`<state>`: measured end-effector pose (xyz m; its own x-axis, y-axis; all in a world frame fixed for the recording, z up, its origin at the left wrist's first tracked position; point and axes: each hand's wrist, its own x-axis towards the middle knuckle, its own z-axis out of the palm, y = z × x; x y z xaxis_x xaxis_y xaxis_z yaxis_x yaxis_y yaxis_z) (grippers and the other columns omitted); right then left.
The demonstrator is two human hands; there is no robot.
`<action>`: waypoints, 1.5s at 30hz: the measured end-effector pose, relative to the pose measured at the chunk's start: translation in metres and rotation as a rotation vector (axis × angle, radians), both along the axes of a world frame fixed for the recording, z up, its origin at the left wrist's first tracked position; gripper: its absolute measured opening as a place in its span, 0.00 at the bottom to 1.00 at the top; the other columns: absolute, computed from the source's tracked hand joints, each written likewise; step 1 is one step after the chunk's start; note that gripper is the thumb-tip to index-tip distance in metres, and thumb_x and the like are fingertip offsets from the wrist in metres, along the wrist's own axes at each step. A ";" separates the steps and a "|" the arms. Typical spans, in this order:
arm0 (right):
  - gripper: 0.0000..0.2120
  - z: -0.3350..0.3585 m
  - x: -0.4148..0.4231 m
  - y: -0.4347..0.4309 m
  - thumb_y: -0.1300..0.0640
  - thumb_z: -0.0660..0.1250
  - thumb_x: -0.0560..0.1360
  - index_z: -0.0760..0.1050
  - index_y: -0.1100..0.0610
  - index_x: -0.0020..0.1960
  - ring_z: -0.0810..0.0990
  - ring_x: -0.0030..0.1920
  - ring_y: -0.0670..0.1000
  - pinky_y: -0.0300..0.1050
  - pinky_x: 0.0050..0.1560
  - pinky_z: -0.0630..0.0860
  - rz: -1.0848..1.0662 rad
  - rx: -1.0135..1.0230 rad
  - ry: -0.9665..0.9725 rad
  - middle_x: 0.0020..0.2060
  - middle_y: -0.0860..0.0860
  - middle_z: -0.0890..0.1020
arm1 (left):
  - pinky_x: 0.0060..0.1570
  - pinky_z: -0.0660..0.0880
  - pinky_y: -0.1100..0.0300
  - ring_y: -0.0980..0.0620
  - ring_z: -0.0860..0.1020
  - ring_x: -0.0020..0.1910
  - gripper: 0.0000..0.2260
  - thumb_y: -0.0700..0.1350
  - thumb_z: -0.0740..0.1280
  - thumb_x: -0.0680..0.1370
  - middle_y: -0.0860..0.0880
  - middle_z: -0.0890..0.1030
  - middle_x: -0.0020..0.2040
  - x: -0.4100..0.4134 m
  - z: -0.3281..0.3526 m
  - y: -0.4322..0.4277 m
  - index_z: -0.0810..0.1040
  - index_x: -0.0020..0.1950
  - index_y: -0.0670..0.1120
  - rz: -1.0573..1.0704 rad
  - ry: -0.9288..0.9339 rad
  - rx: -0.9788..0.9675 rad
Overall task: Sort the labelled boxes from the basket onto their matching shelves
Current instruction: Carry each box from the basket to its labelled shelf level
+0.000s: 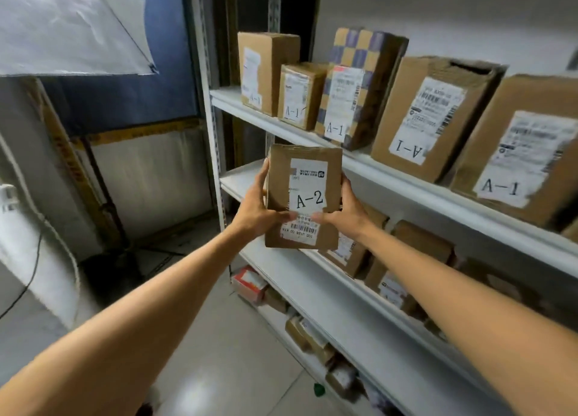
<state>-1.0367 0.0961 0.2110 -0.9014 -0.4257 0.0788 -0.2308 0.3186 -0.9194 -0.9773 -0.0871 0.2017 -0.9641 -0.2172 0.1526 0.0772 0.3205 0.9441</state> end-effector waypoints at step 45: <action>0.53 -0.133 -0.180 -0.118 0.63 0.73 0.71 0.34 0.59 0.77 0.56 0.75 0.58 0.50 0.73 0.60 -0.704 0.350 -0.404 0.76 0.57 0.54 | 0.55 0.77 0.40 0.42 0.76 0.61 0.33 0.27 0.69 0.70 0.41 0.75 0.64 -0.278 -0.145 -0.103 0.63 0.70 0.48 -0.457 -0.374 0.023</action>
